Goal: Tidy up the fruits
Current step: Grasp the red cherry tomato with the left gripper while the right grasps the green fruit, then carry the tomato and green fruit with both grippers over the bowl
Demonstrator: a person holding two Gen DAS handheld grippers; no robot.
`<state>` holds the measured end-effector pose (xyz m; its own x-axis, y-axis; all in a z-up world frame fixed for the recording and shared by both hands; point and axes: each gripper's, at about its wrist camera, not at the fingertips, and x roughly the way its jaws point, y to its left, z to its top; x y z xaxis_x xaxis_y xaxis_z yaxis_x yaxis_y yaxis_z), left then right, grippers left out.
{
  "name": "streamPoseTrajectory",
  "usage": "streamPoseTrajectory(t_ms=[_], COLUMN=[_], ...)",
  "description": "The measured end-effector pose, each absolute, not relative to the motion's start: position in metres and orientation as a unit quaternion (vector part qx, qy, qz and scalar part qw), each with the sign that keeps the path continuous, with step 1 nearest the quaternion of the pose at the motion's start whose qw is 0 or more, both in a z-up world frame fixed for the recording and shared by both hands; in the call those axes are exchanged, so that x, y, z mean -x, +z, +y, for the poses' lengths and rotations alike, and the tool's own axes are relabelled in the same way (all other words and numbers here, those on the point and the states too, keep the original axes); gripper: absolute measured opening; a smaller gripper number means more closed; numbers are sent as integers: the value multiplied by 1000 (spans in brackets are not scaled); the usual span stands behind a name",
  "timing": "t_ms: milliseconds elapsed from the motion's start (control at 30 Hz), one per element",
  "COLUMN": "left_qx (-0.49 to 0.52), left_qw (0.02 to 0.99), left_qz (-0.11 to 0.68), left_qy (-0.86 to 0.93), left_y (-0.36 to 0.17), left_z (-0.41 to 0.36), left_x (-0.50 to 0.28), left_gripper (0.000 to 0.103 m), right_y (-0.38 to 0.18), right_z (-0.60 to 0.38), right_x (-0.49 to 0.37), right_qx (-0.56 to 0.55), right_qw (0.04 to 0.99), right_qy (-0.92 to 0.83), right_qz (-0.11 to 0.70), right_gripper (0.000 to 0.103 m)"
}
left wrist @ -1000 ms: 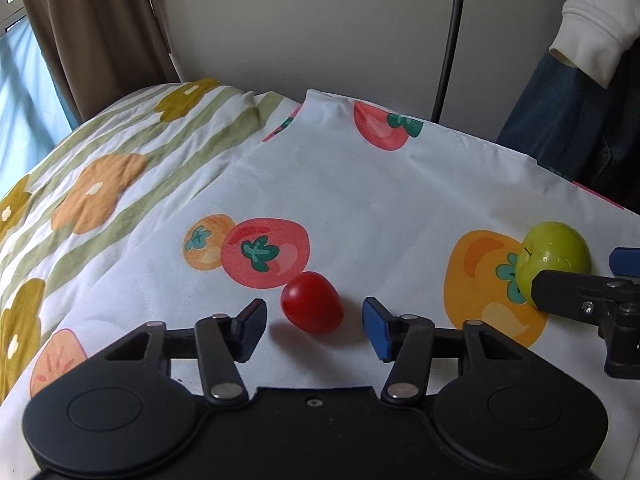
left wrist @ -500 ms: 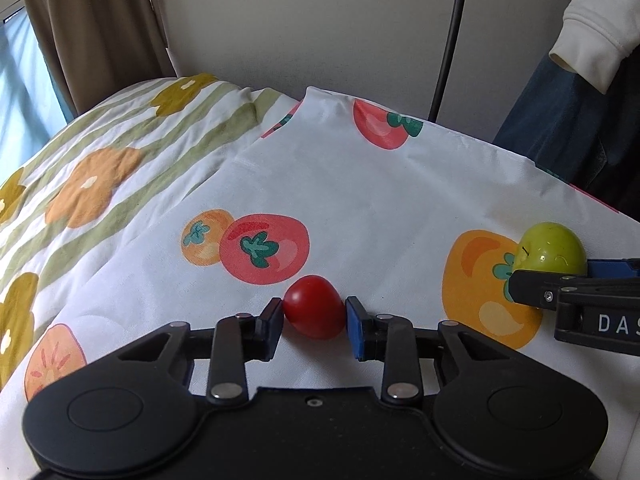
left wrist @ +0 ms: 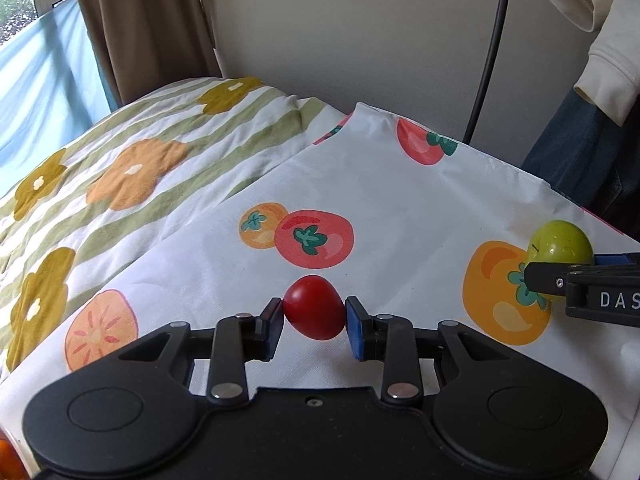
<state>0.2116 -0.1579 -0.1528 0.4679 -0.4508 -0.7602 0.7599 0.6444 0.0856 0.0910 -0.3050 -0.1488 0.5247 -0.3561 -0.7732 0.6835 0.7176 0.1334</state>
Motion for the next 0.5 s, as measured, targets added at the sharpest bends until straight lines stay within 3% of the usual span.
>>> streamPoseTrajectory(t_ms=[500], left_qx=[-149], left_qw=[904], left_qz=[320], left_qy=[-242], left_y=[-92], left_z=[-93], left_x=[-163], left_gripper=[37], right_y=[-92], right_z=[-268], right_x=[-81], right_qx=[-147], right_qw=[909], right_qy=[-182], right_qz=[346], right_gripper=[72])
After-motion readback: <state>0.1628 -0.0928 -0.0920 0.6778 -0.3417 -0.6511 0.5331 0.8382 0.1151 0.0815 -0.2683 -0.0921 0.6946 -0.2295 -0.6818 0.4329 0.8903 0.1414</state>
